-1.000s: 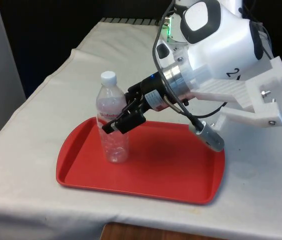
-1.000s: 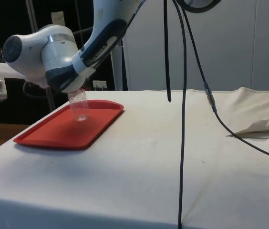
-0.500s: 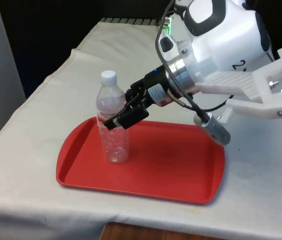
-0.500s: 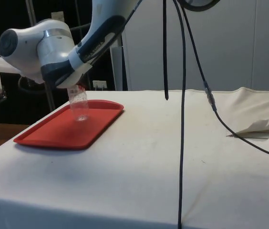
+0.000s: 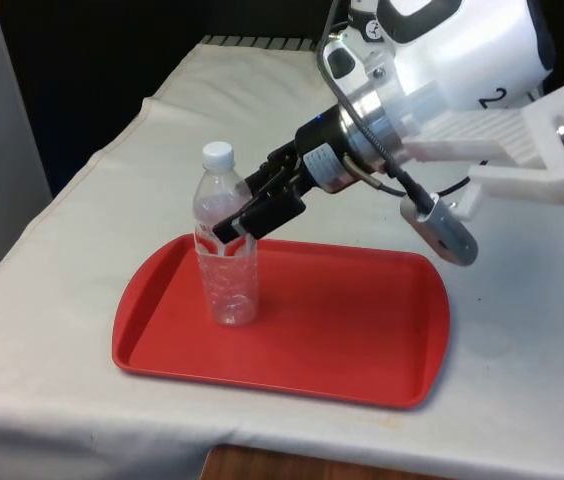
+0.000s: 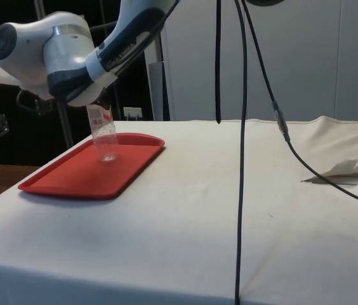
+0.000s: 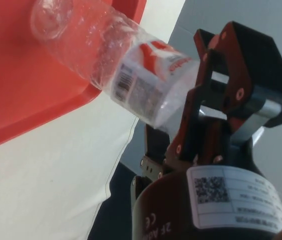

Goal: Place the bottle upright on the tray.

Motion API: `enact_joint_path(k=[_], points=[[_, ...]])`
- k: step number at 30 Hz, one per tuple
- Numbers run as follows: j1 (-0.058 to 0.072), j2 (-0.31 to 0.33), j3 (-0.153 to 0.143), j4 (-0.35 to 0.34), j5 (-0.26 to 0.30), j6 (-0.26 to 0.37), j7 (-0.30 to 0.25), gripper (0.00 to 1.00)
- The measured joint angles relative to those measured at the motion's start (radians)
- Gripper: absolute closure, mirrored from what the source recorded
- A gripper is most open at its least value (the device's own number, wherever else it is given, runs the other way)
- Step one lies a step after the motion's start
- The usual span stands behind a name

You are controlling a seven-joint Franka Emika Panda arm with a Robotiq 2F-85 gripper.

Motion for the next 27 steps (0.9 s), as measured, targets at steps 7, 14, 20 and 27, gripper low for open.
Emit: enact_joint_path(k=[7, 14, 20, 27], points=[[0.001, -0.018, 0.01, 0.0, 0.0, -0.024, -0.012, 0.0], [0.0, -0.037, 0.017, 0.0, 0.0, -0.044, -0.038, 0.0], [-0.001, -0.058, 0.025, -0.002, 0.0, -0.061, -0.067, 0.0], [-0.001, -0.078, 0.03, -0.007, 0.0, -0.073, -0.088, 0.0]])
